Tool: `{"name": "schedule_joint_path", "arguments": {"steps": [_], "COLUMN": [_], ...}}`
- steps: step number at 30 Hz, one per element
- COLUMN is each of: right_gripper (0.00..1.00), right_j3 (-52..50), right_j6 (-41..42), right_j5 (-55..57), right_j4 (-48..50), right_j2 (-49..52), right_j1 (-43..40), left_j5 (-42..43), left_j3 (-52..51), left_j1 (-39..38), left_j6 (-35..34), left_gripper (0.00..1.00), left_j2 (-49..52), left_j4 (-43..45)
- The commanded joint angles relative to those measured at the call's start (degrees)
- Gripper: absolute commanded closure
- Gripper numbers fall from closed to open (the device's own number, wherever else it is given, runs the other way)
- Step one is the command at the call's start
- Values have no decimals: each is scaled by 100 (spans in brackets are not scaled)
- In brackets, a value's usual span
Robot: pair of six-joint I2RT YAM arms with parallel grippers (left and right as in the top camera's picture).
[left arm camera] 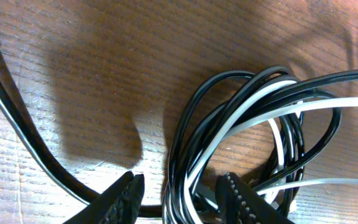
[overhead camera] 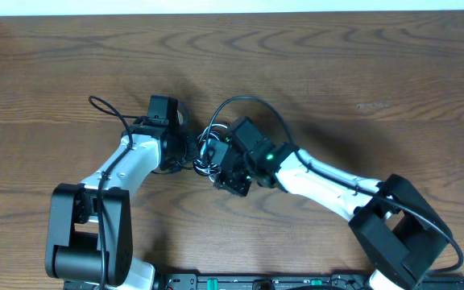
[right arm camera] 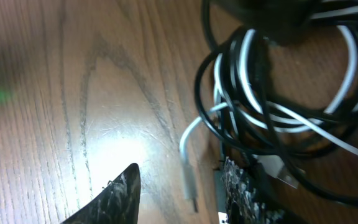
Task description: Untangle cables
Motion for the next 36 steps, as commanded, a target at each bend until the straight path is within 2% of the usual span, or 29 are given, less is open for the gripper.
{"name": "schedule_joint_path", "arguments": {"steps": [1, 6, 11, 12, 15, 25, 36], "right_gripper": [60, 63, 65, 69, 99, 99, 99], "right_j3": [33, 2, 2, 2, 2, 2, 31], "right_j6": [57, 271, 271, 271, 271, 267, 267], "right_j5": [579, 1104, 1099, 1099, 1121, 1665, 1718], "right_j4": [17, 17, 72, 101, 131, -678, -741], "right_j2": [4, 177, 365, 420, 468, 468, 455], "right_j1": [151, 254, 251, 254, 269, 87, 68], "left_j5": [26, 24, 24, 24, 24, -450, -452], "left_j3": [-83, -81, -81, -81, -81, -81, -81], "left_j1": [28, 28, 28, 28, 28, 28, 28], "left_j6": [-28, -28, -28, -28, -26, -28, -28], "left_gripper": [56, 56, 56, 56, 56, 56, 56], "left_j2": [7, 7, 7, 7, 7, 7, 7], "left_j4": [-33, -37, -35, -35, -35, 9, 9]}}
